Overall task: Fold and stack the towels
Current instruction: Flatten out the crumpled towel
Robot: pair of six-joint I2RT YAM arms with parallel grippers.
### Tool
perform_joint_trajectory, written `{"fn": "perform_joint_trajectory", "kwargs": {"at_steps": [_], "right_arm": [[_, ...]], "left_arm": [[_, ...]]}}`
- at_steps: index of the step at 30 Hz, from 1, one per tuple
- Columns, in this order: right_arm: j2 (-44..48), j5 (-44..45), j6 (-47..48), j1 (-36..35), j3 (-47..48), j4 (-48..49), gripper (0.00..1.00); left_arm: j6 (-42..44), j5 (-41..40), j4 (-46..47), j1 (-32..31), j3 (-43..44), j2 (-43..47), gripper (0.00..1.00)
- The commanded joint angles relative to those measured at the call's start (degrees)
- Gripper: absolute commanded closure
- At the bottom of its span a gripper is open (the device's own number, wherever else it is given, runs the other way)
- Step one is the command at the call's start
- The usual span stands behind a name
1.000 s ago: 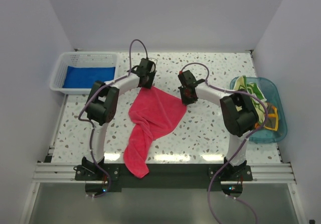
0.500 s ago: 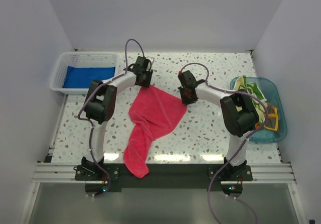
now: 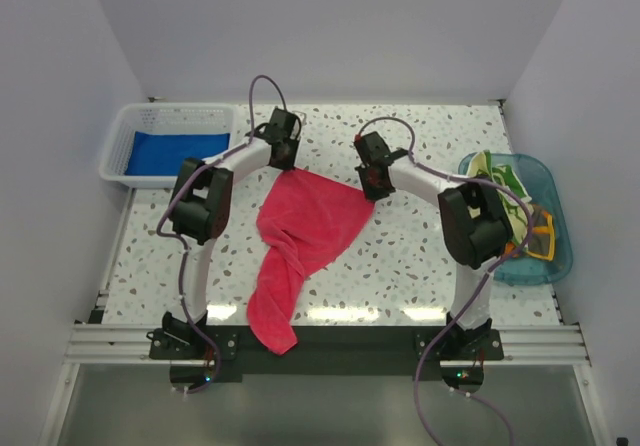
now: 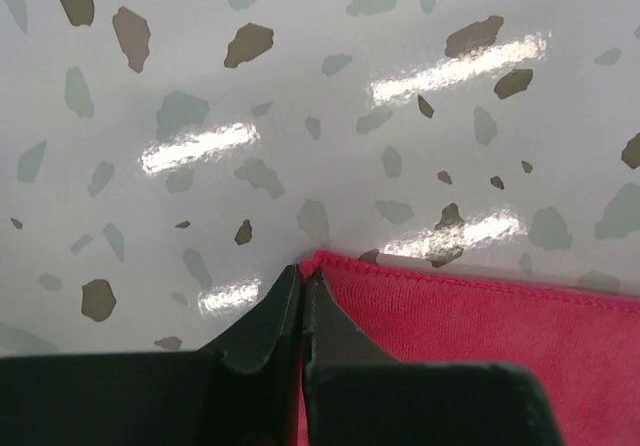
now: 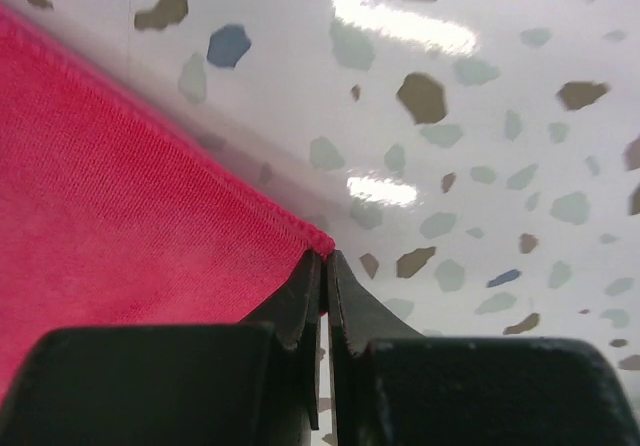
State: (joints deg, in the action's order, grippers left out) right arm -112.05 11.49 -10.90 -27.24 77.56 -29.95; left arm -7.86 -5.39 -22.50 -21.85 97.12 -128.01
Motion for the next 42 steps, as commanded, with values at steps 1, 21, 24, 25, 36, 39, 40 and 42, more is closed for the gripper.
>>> {"fn": "perform_joint_trajectory", "kwargs": {"at_steps": [1,21,24,25,36,39,40,42], "right_arm": [[1.2,5.3,3.1,2.4,9.4,-3.7,1.00],[19.1,7.6,20.5,6.0,45.5,-5.6,1.00],[27.1,7.2,22.1,6.1,38.7,-2.0,1.00],[29.0,7.0,22.6,6.1,36.0,-1.2,1.00],[45.7,-0.5,26.4,6.0,32.2,-1.9,1.00],[47.6,-1.6,27.1,6.0,34.2,-3.4,1.00],[48.1,-1.9,27.2,6.0,34.8,-3.7,1.00],[48.3,-1.8,27.7,6.0,35.3,-3.5,1.00]], "left_arm": [[1.9,-4.9,-5.4,1.7,2.2,3.6,1.00],[3.3,-4.4,3.5,-1.0,16.7,38.3,1.00],[5.0,-4.3,5.7,-2.8,11.3,44.7,1.00],[5.3,-3.8,6.8,-3.2,9.9,47.9,1.00],[5.1,0.0,5.5,-9.9,6.3,63.5,1.00],[4.7,1.0,3.5,-9.9,8.6,65.0,1.00],[4.5,1.5,3.1,-9.8,9.1,65.1,1.00],[4.3,1.4,2.4,-9.8,10.2,64.7,1.00]]}}
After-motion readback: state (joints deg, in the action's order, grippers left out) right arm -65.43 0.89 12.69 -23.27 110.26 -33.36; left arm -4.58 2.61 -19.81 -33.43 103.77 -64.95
